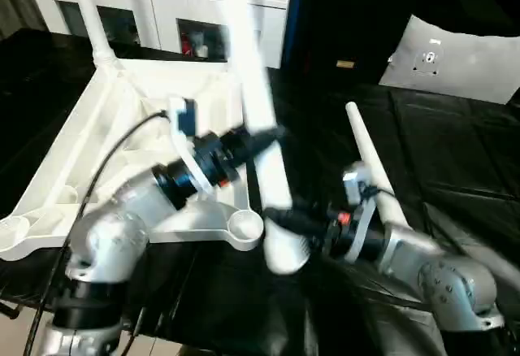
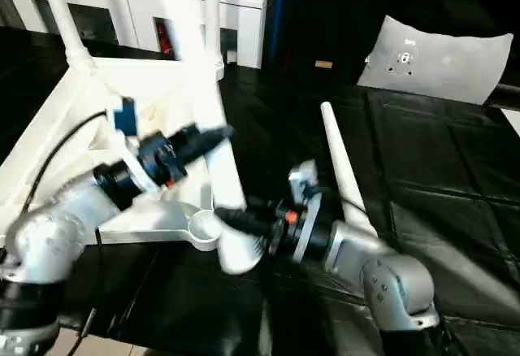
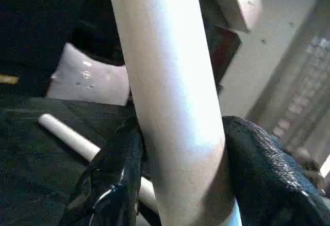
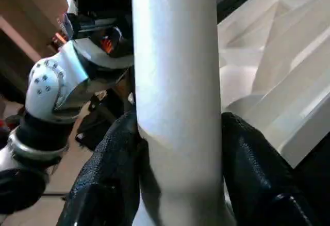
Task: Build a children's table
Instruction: Pick table leg
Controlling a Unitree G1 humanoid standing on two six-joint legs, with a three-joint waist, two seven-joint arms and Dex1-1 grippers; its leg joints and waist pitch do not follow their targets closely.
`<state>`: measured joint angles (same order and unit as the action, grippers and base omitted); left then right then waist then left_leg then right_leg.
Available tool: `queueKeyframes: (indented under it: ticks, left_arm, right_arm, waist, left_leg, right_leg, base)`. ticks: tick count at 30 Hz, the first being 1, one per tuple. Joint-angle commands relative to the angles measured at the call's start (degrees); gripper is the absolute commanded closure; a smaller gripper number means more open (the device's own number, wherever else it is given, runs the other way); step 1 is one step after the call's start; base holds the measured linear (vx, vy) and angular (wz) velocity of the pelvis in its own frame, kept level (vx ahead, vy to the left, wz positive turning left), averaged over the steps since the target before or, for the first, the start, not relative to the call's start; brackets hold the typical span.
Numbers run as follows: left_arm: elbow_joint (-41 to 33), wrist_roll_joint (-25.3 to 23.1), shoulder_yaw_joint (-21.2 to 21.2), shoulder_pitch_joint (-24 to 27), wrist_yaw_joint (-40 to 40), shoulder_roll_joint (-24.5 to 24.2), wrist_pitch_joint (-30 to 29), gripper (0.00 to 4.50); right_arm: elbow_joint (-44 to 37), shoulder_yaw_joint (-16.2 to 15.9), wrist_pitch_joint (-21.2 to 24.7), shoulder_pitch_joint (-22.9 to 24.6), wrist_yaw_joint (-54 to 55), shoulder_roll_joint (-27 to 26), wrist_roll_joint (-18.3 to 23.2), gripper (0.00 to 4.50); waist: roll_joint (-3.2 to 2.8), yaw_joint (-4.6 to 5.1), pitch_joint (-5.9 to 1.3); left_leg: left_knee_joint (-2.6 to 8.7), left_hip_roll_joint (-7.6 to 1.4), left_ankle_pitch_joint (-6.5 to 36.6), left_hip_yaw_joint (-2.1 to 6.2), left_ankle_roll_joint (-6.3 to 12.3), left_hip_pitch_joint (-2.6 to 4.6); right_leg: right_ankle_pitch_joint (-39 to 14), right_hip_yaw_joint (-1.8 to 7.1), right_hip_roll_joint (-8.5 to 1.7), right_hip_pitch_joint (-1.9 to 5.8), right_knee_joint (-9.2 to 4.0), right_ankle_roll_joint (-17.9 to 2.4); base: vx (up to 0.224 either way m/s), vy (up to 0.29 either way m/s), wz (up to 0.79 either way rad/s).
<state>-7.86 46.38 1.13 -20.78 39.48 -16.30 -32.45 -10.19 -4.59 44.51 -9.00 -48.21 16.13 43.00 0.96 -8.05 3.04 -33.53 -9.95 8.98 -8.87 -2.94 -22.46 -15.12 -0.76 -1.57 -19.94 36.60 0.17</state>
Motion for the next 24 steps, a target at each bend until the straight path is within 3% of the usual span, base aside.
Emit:
queueKeyframes:
  ticks: [1,4,6,13,18,24]
  left_arm:
    - [0.97,-5.24,1.28,0.94,0.84,-1.59,1.05,2.32]
    - [0.05,-4.17,1.59,2.09,4.52,-2.40,1.46,2.41]
    - [-1.78,-1.49,2.32,3.63,8.91,-4.60,-0.86,2.45]
    - [-2.78,2.04,2.02,3.85,9.80,-6.36,-5.50,2.53]
    - [-4.85,11.40,-0.51,2.99,11.07,-5.42,-10.64,2.63]
    - [-4.10,11.68,-0.86,1.29,11.92,-5.33,-11.04,2.69]
  right_arm:
    - [-4.26,0.75,-0.23,-0.97,-3.04,-0.09,2.85,2.61]
    - [-4.52,0.03,-0.65,0.13,-4.64,0.77,2.55,2.61]
    - [-3.87,-1.36,-3.45,1.16,-5.61,2.34,-0.51,2.61]
    - [-1.83,-1.87,-9.22,-0.26,-4.05,2.26,-5.43,2.61]
    - [-2.21,-2.07,-10.22,-1.47,-4.71,1.70,-5.10,2.61]
    - [-0.97,-3.46,-12.18,-2.06,-6.06,2.02,-7.30,2.61]
  waist:
    - [-0.44,0.31,-3.30]
    - [-0.41,0.28,-3.27]
    - [-0.54,0.40,-3.28]
    - [-0.60,0.65,-2.98]
    - [-0.49,0.65,-3.06]
    - [-0.53,0.55,-3.19]
  left_leg:
    - [4.14,-3.16,10.77,0.91,-3.31,1.77]
    - [4.09,-3.21,11.31,0.87,-3.33,1.82]
    - [4.09,-3.19,11.40,0.87,-3.36,1.80]
    - [4.23,-3.09,14.95,0.78,-4.14,2.09]
    - [4.05,-2.98,13.67,0.71,-3.36,1.96]
    - [4.05,-3.02,12.51,0.72,-3.04,1.88]
  right_leg:
    - [-1.60,2.24,-5.68,0.89,-4.78,-6.42]
    - [-2.75,2.29,-5.77,0.89,-4.81,-7.07]
    - [-2.38,2.24,-5.58,0.77,-4.61,-7.20]
    - [-7.75,2.37,-5.63,0.29,-4.81,-8.08]
    - [-6.78,2.42,-5.55,0.41,-4.73,-8.80]
    - [-4.33,2.39,-5.46,0.58,-4.61,-8.18]
  base:
    - [0.000,0.000,0.00]
    - [0.000,0.000,0.00]
    - [0.000,0.000,0.00]
    - [0.000,0.000,0.00]
    - [0.000,0.000,0.00]
    - [0.000,0.000,0.00]
